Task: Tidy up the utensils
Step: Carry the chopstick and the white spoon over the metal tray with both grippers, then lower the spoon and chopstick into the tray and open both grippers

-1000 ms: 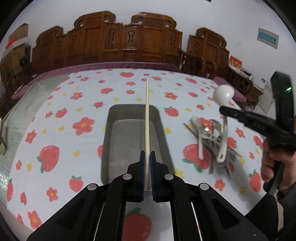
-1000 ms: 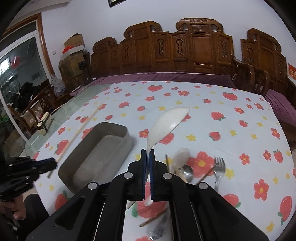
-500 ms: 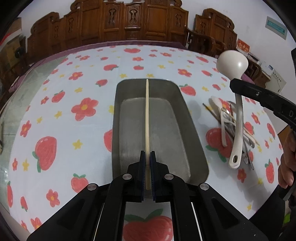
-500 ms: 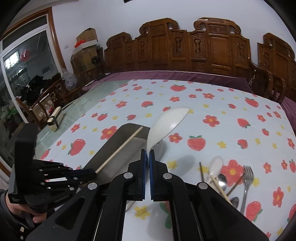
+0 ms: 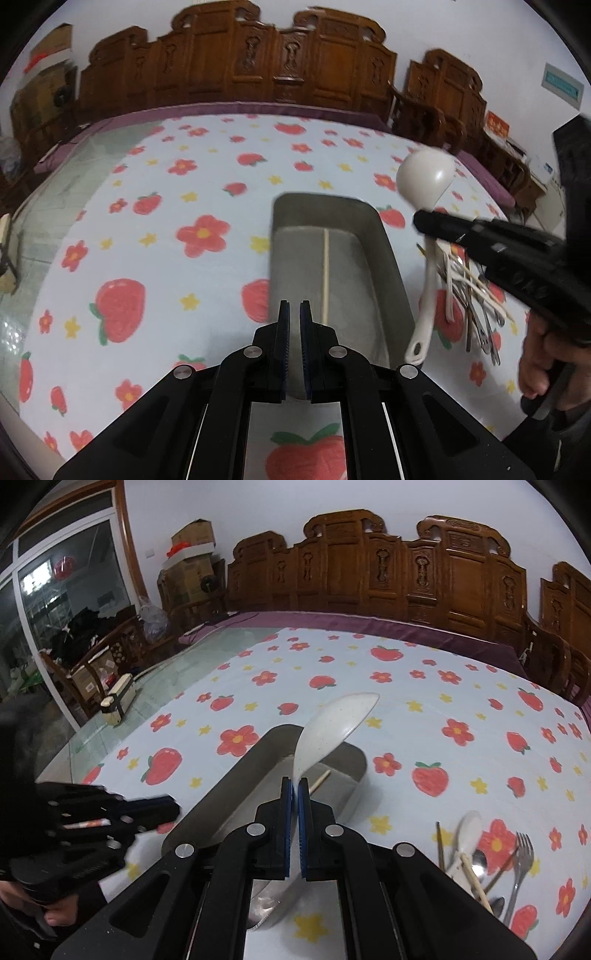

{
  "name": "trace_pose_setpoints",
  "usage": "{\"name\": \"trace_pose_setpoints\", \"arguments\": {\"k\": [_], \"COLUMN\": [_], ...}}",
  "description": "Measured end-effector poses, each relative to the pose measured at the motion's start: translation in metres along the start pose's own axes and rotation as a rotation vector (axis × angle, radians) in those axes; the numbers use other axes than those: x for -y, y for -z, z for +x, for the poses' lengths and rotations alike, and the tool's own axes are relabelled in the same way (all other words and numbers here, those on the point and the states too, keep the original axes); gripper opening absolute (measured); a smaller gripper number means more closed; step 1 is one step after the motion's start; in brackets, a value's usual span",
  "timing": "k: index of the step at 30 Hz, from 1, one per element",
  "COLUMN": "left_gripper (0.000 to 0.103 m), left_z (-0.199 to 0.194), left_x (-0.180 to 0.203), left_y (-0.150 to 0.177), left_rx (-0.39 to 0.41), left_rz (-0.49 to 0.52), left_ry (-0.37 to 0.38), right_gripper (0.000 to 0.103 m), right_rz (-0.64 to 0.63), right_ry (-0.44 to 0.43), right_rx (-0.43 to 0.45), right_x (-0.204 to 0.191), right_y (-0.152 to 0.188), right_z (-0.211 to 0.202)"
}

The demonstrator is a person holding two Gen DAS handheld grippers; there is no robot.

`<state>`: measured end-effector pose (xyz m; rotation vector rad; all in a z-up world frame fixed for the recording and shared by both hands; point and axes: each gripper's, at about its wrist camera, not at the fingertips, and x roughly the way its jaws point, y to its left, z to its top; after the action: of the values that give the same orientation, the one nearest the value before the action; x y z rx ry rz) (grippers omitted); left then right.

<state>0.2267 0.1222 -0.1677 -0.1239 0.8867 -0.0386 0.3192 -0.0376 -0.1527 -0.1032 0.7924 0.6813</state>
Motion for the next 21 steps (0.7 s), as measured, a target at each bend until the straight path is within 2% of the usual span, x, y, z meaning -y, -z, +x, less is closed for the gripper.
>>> {"name": "trace_pose_setpoints", "arguments": {"k": [5,12,21], "left_gripper": [0.005,0.005,0.005], "left_z": [-0.015,-0.024,-0.029], "left_x": [-0.012,-0.023,-0.015], "left_y": [0.0,-0.001,0.003], "left_rx": [0.037,0.056,0.059], "left_rz": [-0.019,-0.046,-0.028], "left_ry": [-0.032,-0.035,-0.034], "right_gripper": [0.004,0.005,0.006], "right_rz": [-0.022,-0.032,0.011], "right_ry": [-0.004,-0.02,-0.042], "right_rx": [-0.039,-0.104,-0.108], "right_x": [-0.012,-0.026,-0.014], "right_y": [0.001,0.011,0.015], "right_z": [0.023,0.052,0.047]}}
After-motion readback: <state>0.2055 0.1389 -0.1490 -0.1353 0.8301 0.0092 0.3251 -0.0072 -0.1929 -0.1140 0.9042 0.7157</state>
